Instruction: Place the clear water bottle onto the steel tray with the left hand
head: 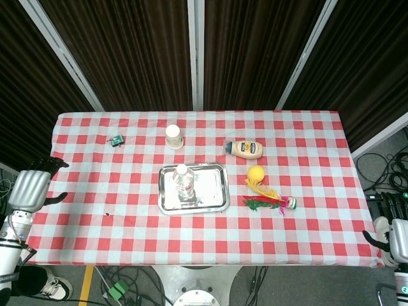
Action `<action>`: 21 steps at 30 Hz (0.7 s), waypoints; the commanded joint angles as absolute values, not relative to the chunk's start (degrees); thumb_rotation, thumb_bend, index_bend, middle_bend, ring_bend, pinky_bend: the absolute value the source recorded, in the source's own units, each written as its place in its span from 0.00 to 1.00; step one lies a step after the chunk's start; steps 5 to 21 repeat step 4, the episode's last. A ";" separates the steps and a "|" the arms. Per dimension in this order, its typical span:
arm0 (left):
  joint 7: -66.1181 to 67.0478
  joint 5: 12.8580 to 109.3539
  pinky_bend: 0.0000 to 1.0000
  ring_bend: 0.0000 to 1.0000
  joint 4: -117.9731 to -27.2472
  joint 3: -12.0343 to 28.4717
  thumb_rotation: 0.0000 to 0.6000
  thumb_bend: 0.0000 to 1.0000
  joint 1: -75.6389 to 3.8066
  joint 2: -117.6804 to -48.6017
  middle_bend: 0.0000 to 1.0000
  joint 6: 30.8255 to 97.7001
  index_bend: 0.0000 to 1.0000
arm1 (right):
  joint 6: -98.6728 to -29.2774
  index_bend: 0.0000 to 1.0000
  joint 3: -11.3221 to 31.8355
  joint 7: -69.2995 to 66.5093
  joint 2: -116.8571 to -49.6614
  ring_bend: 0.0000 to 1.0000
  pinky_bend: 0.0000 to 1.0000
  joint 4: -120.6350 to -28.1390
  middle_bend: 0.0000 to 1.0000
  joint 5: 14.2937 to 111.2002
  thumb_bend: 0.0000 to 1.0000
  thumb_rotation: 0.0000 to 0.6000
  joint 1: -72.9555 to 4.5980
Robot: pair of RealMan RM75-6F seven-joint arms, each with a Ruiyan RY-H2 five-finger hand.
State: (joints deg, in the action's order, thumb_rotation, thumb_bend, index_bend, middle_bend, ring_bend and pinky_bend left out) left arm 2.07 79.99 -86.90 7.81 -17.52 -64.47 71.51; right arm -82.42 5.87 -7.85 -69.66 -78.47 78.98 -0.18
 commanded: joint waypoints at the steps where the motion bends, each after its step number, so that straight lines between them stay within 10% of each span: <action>1: 4.15 80.44 0.22 0.20 -89.04 6.35 1.00 0.19 -15.68 -62.56 0.33 73.90 0.34 | -82.88 0.00 5.75 -7.91 -69.79 0.00 0.00 -78.31 0.07 79.42 0.11 1.00 -0.09; 21: 3.91 80.35 0.22 0.20 -89.26 5.86 1.00 0.19 -14.72 -62.13 0.33 74.93 0.34 | -83.18 0.00 5.60 -7.90 -70.02 0.00 0.00 -77.96 0.07 79.75 0.11 1.00 -0.02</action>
